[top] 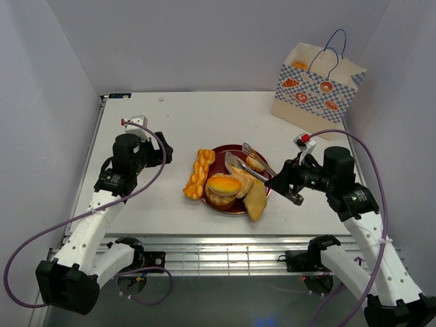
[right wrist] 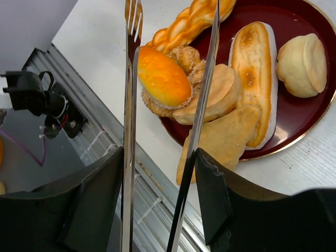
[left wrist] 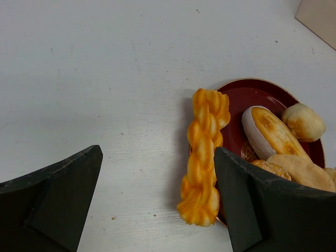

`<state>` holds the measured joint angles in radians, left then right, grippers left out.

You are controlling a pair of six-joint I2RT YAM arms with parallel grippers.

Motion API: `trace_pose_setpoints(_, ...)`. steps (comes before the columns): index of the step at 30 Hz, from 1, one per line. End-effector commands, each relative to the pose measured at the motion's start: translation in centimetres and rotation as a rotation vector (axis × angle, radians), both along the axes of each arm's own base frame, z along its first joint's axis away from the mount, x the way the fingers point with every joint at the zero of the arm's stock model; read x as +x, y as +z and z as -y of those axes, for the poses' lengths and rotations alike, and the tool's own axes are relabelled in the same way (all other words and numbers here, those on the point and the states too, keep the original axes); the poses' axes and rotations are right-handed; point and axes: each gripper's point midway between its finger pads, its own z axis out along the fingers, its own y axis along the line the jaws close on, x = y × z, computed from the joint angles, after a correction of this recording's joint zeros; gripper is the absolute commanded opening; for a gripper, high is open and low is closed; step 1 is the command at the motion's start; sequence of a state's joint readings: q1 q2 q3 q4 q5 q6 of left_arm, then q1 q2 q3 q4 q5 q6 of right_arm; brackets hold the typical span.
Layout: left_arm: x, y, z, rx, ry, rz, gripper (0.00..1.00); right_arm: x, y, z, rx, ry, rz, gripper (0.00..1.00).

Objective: Place the fake bread into the paper bag

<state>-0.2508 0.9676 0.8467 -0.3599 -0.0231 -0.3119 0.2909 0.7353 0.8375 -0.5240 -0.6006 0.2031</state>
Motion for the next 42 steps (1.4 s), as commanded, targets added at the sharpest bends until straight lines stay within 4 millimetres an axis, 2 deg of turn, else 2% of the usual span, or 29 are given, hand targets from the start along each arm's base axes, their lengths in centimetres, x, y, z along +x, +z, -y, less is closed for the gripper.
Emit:
trace_pose_setpoints(1,0.3,1.7,-0.2,0.005,0.013,0.035,0.98,-1.8,-0.6,-0.4,-0.030,0.094,0.050,0.61)
trace_pose_setpoints(8,0.3,1.2,-0.2,0.010,0.011,0.021,0.98,-3.5,-0.6,-0.8,-0.077,0.150,0.104,0.60)
trace_pose_setpoints(19,0.4,1.1,0.0,0.003,0.005,0.016,0.98,-4.4,0.2,-2.8,-0.161,0.231,0.153,0.61)
trace_pose_setpoints(23,0.3,1.1,0.1,0.001,-0.001,0.012,0.98,-4.3,0.8,-3.7,-0.204,0.246,0.182,0.61)
trace_pose_setpoints(24,0.3,1.1,0.1,0.000,-0.002,0.013,0.98,-3.7,0.4,-3.8,-0.241,0.229,0.183,0.61)
trace_pose_setpoints(30,0.3,1.3,0.2,-0.001,-0.007,0.016,0.98,-3.1,0.4,-5.0,-0.330,0.230,0.197,0.61)
trace_pose_setpoints(42,0.2,1.5,0.4,-0.008,-0.016,0.021,0.98,-3.1,-1.1,-6.5,-0.429,0.258,0.192,0.62)
